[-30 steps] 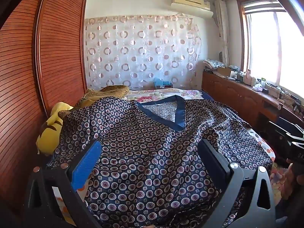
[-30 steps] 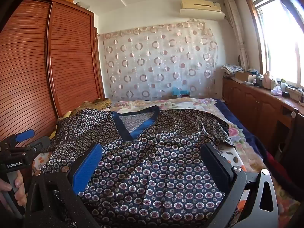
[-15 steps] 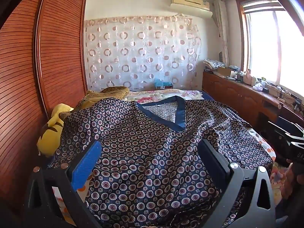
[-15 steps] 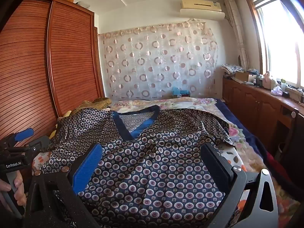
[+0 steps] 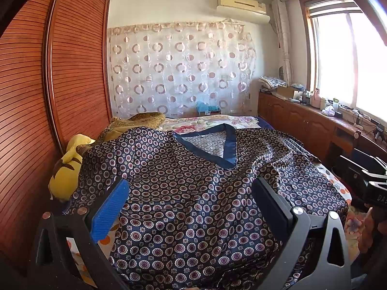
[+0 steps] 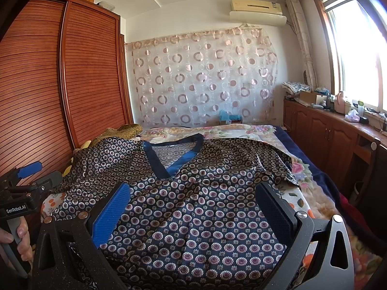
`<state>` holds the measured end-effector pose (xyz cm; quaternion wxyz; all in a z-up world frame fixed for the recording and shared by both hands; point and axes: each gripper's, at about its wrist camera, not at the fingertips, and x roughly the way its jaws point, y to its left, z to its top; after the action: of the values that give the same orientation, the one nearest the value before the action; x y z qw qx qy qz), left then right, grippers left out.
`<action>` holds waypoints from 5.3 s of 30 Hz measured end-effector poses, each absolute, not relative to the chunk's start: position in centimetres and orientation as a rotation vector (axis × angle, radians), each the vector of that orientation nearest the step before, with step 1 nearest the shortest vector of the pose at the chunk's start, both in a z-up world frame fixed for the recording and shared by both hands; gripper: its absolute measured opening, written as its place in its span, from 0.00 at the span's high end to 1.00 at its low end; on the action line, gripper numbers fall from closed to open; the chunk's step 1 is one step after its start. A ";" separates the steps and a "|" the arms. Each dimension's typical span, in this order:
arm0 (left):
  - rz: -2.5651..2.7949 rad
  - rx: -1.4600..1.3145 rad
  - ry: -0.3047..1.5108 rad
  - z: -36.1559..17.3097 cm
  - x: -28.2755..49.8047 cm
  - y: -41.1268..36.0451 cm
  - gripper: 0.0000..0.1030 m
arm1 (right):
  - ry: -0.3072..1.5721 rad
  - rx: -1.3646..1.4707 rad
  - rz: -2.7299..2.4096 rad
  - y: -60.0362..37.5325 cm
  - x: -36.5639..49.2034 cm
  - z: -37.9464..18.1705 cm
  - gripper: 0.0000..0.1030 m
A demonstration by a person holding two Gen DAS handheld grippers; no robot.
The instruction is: Fold small clothes
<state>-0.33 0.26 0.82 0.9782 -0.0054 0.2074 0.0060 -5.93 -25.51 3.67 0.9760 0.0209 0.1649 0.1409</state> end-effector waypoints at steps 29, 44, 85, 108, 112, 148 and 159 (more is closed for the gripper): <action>0.016 0.000 0.404 2.6 -0.7 0.5 0.01 | 0.330 0.038 0.284 -25.4 -5.9 3.6 0.00; 0.017 0.004 0.388 3.2 -0.8 0.4 0.01 | 0.331 0.037 0.285 -25.4 -5.9 3.6 0.00; 0.165 -0.055 0.559 -2.9 1.8 12.8 0.01 | 0.397 -0.069 0.509 -20.2 0.2 2.1 0.00; 0.189 -0.364 0.775 -9.1 4.7 24.8 0.13 | 0.575 -0.168 0.626 -16.5 6.8 -0.9 0.00; 0.138 -0.444 0.794 -9.8 5.0 25.2 0.27 | 0.563 -0.176 0.619 -15.9 6.8 -1.1 0.00; -0.276 -0.168 0.636 0.7 11.1 8.4 0.95 | 0.541 -0.112 0.541 -20.4 6.6 0.1 0.00; -0.328 -0.116 0.647 2.1 10.5 4.5 0.79 | 0.548 -0.080 0.494 -23.2 5.5 -0.3 0.00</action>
<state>10.49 4.47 2.12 0.9333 -0.0565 0.3164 -0.1601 5.49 -23.19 -0.31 0.9320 -0.0390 0.2678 0.2411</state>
